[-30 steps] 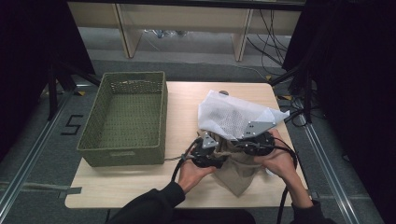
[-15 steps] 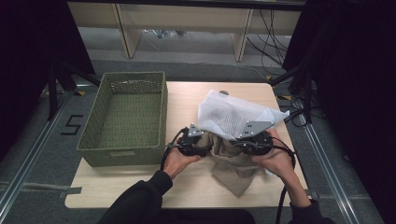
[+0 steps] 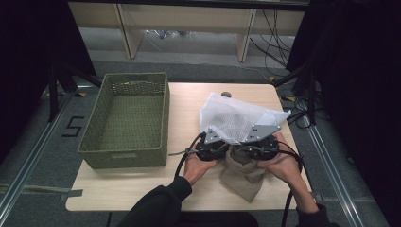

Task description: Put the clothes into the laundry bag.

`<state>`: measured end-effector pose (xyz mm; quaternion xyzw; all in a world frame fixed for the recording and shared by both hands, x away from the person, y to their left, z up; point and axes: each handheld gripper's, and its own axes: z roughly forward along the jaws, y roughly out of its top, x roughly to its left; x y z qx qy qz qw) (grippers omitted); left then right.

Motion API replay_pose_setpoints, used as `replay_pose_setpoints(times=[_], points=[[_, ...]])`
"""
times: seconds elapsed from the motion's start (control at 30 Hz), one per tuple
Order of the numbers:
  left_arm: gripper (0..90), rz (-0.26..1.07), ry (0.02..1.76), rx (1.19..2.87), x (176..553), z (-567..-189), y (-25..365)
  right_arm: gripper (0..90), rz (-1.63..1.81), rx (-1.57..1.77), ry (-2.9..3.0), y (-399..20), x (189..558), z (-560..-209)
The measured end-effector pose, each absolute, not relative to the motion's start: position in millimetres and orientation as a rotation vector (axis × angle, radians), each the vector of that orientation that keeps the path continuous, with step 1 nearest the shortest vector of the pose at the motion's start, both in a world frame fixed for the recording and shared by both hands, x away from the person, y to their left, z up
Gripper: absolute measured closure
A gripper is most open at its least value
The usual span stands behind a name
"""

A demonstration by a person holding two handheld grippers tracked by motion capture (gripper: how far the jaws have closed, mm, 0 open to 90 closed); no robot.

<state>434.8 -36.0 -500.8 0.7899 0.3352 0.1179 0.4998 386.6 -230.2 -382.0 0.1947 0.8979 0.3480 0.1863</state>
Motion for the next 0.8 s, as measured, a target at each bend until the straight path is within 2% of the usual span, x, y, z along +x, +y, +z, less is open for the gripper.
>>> replay_pose_setpoints(times=[0.1, 0.23, 0.37, 0.47, 0.5, 0.53, 0.57, 0.63, 0.73, 0.8], points=[[55.3, 0.253, 0.801, 1.985, 432.0, -510.2, -28.8, 89.6, 0.97, 0.564, 2.532, -230.8, 387.1, -390.6], [36.9, 0.199, 0.794, 1.996, 419.5, -500.8, -14.5, 89.6, 0.958, 0.572, 2.544, -230.5, 389.2, -394.8], [32.3, 0.148, 0.759, 2.006, 403.7, -496.0, -8.6, 89.6, 0.954, 0.595, 2.547, -230.0, 387.5, -395.3], [35.8, 0.151, 0.687, 2.034, 397.4, -498.4, -22.0, 89.6, 0.947, 0.587, 2.548, -227.6, 386.3, -394.8], [40.7, 0.152, 0.673, 2.022, 397.3, -499.7, -27.0, 89.6, 0.945, 0.568, 2.552, -227.0, 386.3, -395.1], [46.1, 0.138, 0.692, 2.0, 395.5, -500.3, -31.7, 89.6, 0.943, 0.588, 2.551, -226.5, 385.5, -395.2], [55.3, 0.12, 0.64, 2.021, 397.2, -500.1, -35.0, 89.6, 0.946, 0.587, 2.555, -226.4, 385.7, -394.9], [72.4, 0.162, 0.651, 1.991, 398.6, -500.2, -45.0, 89.6, 0.942, 0.579, 2.555, -226.1, 385.8, -395.0], [82.3, 0.175, 0.683, 1.943, 406.5, -496.2, -50.5, 89.7, 0.925, 0.572, 2.569, -226.7, 385.0, -396.8], [83.3, 0.195, 0.69, 1.964, 411.1, -494.1, -49.6, 89.7, 0.924, 0.557, 2.58, -227.3, 385.0, -398.2]])
